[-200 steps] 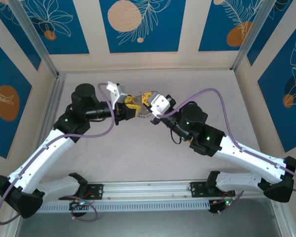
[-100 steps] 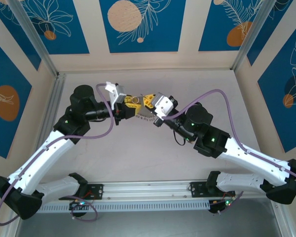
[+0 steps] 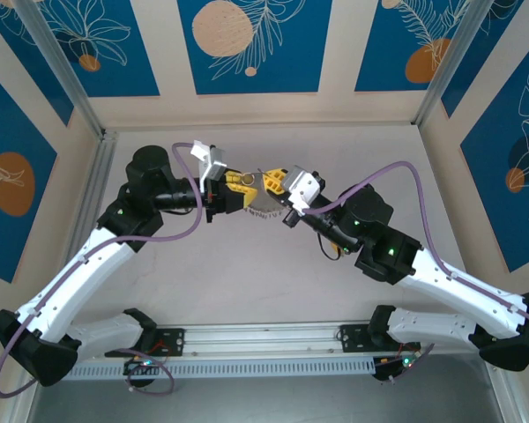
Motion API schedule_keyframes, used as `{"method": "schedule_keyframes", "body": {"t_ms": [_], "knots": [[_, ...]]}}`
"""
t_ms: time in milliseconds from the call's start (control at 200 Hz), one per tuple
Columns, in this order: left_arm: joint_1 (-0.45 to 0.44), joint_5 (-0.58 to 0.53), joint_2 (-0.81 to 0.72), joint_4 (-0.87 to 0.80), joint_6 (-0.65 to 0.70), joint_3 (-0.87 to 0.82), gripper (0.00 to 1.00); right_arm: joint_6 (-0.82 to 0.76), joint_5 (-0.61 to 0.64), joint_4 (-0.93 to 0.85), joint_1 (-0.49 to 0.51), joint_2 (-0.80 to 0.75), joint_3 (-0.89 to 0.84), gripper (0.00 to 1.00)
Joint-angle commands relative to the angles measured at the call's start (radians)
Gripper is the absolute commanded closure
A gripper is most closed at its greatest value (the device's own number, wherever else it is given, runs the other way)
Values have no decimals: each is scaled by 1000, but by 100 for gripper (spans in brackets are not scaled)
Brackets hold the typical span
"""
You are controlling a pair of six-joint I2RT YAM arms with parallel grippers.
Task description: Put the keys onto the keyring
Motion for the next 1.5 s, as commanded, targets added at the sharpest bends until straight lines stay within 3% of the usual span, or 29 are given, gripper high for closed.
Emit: {"method": "schedule_keyframes", "body": {"t_ms": [0,420,1496], "knots": [[9,83,9,14,-28,32,100,29,-14,51,-18,-33,5,98],[10,139,20,16,-18,43,100,26,-58,76,-37,-36,-12,100],[21,144,31,-10,10,60,100,56,-36,91,-36,-55,-38,100]]}}
